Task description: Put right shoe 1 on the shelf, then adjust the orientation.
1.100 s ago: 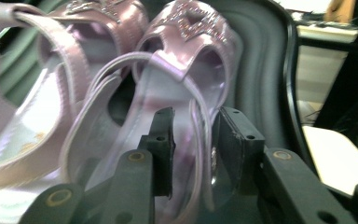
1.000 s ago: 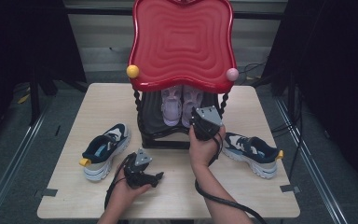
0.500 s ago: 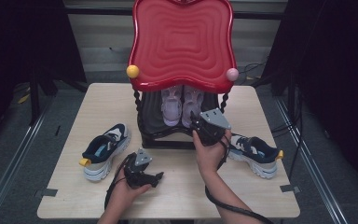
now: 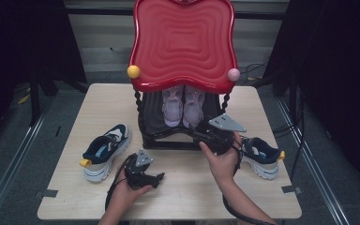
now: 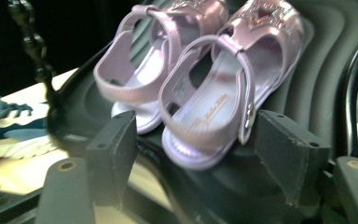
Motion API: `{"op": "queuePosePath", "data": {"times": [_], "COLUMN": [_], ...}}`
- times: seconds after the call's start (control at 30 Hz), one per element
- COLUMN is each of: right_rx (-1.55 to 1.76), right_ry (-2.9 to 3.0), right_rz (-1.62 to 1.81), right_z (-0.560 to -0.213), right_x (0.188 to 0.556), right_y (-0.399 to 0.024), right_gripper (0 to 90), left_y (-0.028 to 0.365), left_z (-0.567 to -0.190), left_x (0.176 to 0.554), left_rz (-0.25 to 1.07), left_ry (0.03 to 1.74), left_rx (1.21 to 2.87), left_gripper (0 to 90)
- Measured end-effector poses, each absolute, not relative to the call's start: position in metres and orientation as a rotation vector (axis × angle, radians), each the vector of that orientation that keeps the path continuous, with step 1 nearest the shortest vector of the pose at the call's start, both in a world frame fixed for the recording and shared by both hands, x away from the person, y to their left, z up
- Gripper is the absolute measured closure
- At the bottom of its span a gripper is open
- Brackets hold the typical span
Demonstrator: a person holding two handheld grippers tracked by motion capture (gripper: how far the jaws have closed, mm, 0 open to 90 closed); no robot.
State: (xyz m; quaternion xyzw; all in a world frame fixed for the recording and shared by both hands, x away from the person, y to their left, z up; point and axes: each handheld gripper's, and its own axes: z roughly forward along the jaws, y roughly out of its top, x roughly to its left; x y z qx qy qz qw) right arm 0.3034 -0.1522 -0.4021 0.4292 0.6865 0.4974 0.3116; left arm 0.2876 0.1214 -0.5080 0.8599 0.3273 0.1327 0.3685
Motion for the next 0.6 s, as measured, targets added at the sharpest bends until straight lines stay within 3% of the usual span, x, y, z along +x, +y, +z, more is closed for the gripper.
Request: {"op": "queuePosePath", "data": {"times": [0.3, 0.33, 0.6], "right_rx": [1.067, 1.048, 1.031], "right_ry": [1.937, 1.987, 2.110], "right_rz": [1.391, 1.416, 1.418], "right_z": [-0.414, -0.418, -0.436], "right_x": [0.292, 0.290, 0.280], "right_y": [-0.174, -0.179, -0.198], "right_gripper": [19.1, 14.9, 13.5], "left_y": [0.121, 0.121, 0.121], "left_z": [-0.508, -0.508, -0.508], "left_x": [0.287, 0.288, 0.287], "left_rz": [0.342, 0.342, 0.340], "left_ry": [0.843, 0.843, 0.845], "left_rx": [2.207, 2.207, 2.202], "left_gripper": [16.0, 16.0, 16.0]}}
